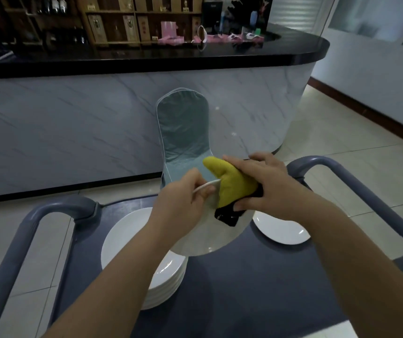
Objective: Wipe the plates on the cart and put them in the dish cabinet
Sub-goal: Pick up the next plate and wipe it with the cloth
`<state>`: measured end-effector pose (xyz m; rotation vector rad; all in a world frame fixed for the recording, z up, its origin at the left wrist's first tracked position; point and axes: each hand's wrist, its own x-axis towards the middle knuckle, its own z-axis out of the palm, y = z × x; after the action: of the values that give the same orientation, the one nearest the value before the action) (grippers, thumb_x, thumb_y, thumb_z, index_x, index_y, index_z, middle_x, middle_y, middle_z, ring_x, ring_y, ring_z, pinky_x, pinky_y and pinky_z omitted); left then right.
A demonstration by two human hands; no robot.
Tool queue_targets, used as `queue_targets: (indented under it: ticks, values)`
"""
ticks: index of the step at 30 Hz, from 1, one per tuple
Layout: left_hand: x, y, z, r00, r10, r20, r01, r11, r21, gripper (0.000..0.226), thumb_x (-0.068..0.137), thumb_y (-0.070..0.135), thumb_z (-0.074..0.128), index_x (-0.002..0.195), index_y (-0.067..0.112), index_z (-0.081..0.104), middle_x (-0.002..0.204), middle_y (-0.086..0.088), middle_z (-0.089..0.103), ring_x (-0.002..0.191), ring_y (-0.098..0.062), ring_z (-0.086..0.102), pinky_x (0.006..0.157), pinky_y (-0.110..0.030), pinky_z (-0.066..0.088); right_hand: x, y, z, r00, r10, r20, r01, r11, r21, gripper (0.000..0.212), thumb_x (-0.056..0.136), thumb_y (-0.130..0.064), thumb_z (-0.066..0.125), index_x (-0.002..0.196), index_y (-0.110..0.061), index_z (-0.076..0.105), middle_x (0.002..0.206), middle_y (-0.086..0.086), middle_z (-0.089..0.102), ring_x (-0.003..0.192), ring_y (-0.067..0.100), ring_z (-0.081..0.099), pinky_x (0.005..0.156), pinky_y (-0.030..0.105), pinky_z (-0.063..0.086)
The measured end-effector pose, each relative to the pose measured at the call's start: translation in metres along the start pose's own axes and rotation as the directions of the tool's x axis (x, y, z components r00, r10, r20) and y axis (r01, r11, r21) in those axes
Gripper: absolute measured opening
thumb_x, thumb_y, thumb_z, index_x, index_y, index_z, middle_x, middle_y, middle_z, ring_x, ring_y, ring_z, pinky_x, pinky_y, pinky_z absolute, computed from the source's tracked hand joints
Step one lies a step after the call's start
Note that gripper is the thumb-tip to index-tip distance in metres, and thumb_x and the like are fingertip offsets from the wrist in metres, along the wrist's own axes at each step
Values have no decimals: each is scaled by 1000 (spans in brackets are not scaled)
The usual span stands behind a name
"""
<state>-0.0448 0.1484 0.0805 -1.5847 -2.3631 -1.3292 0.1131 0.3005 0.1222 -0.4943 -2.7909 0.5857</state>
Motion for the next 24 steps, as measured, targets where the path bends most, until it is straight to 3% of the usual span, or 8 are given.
queue_targets:
  ticks: [3, 8, 10, 13, 16, 18, 20, 24]
  values:
    - [5, 1, 1, 975, 220, -42, -219, 976, 18, 27, 92, 37, 53, 81, 12, 55, 61, 9, 49, 59, -17, 44, 48, -26, 33, 8, -3, 10, 970, -152, -191, 153, 988, -12, 73, 66, -51, 84, 128, -24, 57, 112, -9, 57, 108, 13, 42, 94, 31, 38]
    - [14, -6, 0, 886, 453, -95, -441, 888, 128, 30, 91, 30, 55, 72, 7, 58, 59, -1, 53, 58, -17, 41, 48, -27, 32, 10, -10, 20, 993, -44, -109, 59, 989, 136, 59, 68, -46, 85, 115, -33, 52, 97, -17, 59, 88, 9, 57, 77, 27, 47]
    - [14, -5, -6, 907, 380, -181, -370, 925, 86, 28, 90, 30, 59, 72, 8, 60, 58, 2, 53, 57, -16, 43, 49, -21, 33, 9, -1, 15, 994, 12, -113, 21, 960, 281, 59, 64, -39, 89, 111, -40, 53, 96, -20, 61, 90, 4, 59, 81, 24, 49]
    - [6, -5, -8, 924, 50, -379, -124, 977, -173, 21, 86, 23, 69, 74, 7, 63, 71, 3, 57, 61, -6, 51, 56, -8, 35, 1, 15, 15, 971, 174, -162, -71, 863, 501, 58, 64, -30, 91, 111, -38, 59, 100, -16, 67, 97, 4, 63, 85, 28, 53]
    - [-9, -18, 7, 934, -64, -352, -13, 977, -213, 8, 88, 20, 65, 82, 23, 61, 75, 9, 57, 65, -2, 52, 59, -9, 35, -14, 15, 42, 923, 287, -257, -88, 807, 584, 47, 67, -21, 89, 105, -25, 63, 93, -12, 68, 88, 5, 64, 77, 22, 53]
    - [-13, -31, 16, 963, 43, -265, -49, 999, -15, 9, 90, 20, 60, 92, 29, 63, 77, 12, 61, 69, -7, 53, 63, -14, 37, -22, 13, 61, 914, 272, -301, -73, 840, 538, 40, 70, -23, 88, 102, -20, 63, 88, -11, 67, 84, 6, 64, 72, 21, 52]
    - [-7, -33, 21, 961, 249, -121, -231, 962, 146, 16, 92, 25, 57, 101, 20, 69, 91, 5, 68, 82, -16, 59, 70, -24, 45, -23, 11, 68, 922, 238, -306, -72, 880, 469, 40, 72, -31, 86, 103, -21, 62, 89, -10, 67, 84, 9, 63, 74, 32, 54]
    - [12, -2, 13, 892, 443, -90, -407, 874, 265, 30, 95, 37, 52, 84, 14, 68, 77, 0, 64, 69, -23, 58, 53, -32, 46, -12, -6, 49, 931, 89, -353, 23, 954, 300, 43, 73, -47, 80, 104, -24, 60, 87, -8, 66, 79, 13, 62, 72, 39, 52]
